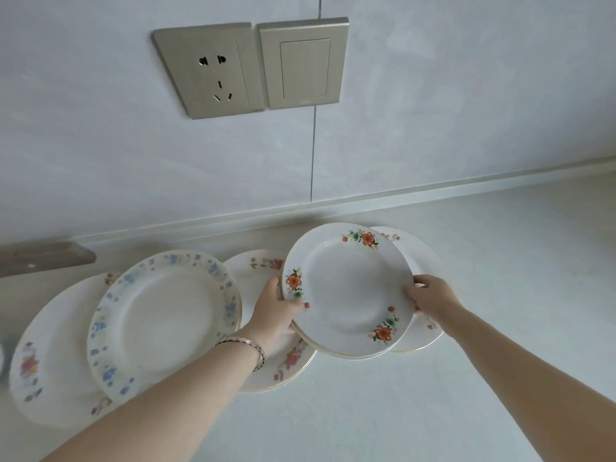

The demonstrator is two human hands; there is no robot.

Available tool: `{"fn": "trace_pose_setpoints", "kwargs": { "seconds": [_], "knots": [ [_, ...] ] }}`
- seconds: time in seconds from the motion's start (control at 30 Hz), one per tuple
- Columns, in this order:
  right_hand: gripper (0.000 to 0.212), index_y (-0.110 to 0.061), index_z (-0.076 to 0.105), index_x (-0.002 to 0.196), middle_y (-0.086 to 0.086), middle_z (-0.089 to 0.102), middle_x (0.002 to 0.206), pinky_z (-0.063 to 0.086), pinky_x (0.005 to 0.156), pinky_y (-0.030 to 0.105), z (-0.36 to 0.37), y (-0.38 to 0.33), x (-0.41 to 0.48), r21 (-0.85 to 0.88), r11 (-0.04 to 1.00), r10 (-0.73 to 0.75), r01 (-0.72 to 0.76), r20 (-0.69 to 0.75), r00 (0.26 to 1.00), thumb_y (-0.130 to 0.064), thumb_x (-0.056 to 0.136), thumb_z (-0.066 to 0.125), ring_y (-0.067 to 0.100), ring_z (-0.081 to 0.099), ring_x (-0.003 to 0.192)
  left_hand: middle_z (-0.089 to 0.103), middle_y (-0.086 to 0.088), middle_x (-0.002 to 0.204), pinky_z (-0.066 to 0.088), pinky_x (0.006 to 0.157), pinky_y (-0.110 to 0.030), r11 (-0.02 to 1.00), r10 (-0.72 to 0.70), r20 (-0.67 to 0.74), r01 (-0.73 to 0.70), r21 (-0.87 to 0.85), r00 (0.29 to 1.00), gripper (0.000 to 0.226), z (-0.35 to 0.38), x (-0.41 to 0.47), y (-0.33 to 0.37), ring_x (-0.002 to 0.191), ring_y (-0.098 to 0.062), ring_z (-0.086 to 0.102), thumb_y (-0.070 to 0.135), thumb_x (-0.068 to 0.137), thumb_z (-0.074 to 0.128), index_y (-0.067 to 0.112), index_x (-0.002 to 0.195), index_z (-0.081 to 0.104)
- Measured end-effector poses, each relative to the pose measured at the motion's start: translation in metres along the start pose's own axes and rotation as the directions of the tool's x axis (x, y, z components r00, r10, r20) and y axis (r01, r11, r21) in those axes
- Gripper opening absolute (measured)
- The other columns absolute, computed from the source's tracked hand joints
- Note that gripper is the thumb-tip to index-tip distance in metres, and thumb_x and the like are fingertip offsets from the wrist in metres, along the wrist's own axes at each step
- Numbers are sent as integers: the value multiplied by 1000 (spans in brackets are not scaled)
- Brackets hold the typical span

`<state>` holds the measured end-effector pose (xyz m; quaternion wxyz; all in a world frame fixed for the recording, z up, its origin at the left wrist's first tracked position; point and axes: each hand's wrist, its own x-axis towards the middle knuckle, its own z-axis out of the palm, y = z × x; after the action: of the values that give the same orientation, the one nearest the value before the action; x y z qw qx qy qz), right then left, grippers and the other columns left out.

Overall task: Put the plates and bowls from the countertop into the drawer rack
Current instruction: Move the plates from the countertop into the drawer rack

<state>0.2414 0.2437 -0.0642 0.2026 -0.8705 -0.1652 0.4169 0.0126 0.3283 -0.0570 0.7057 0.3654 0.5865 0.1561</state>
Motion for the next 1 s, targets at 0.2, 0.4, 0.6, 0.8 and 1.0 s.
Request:
{"fn": "trace_pose_setpoints", "kwargs": {
  "seconds": [0.2, 0.4, 0.6, 0.8, 1.0],
  "knots": [
    [29, -4, 60, 116, 13, 66, 91, 53, 80, 37, -4, 19, -37, 10, 995, -95, 95, 35, 995, -14, 91, 49, 29, 64, 81, 63, -7, 108, 55, 78, -46, 997, 23, -7, -22, 70, 1000, 29, -9, -33, -8, 102, -30, 61, -5, 89, 53, 23, 97, 52],
    [29, -17, 55, 120, 10, 63, 84, 53, 88, 46, -21, 57, -112, 75, 970, -239, 233, 85, 967, -15, 95, 43, 27, 61, 82, 66, -6, 95, 56, 68, -39, 988, 110, -17, -108, 109, 994, 30, -17, -112, -31, 88, -26, 64, -6, 87, 54, 22, 98, 53],
    [30, -24, 60, 111, 26, 68, 98, 52, 92, 51, -45, 116, -188, 96, 946, -319, 311, 79, 945, -18, 91, 39, 32, 65, 84, 67, -5, 87, 57, 52, -30, 983, 145, -44, -139, 120, 988, 32, -4, -201, -83, 73, -21, 65, -6, 87, 54, 16, 110, 52],
    [35, -22, 61, 115, 32, 65, 96, 52, 90, 53, -57, 196, -261, 62, 903, -429, 424, 103, 897, -12, 91, 38, 27, 59, 77, 67, -10, 91, 58, 53, -32, 983, 182, -92, -179, 41, 979, 33, 4, -295, -169, 71, -24, 65, -8, 86, 53, 12, 113, 53],
    [40, -14, 54, 130, 7, 60, 73, 52, 71, 33, -46, 247, -337, -16, 868, -486, 496, 181, 855, -4, 94, 39, 25, 57, 76, 66, -15, 101, 56, 72, -45, 990, 106, -158, -119, -73, 982, 36, -9, -384, -254, 86, -32, 65, -10, 87, 51, 9, 117, 52]
  ]
}}
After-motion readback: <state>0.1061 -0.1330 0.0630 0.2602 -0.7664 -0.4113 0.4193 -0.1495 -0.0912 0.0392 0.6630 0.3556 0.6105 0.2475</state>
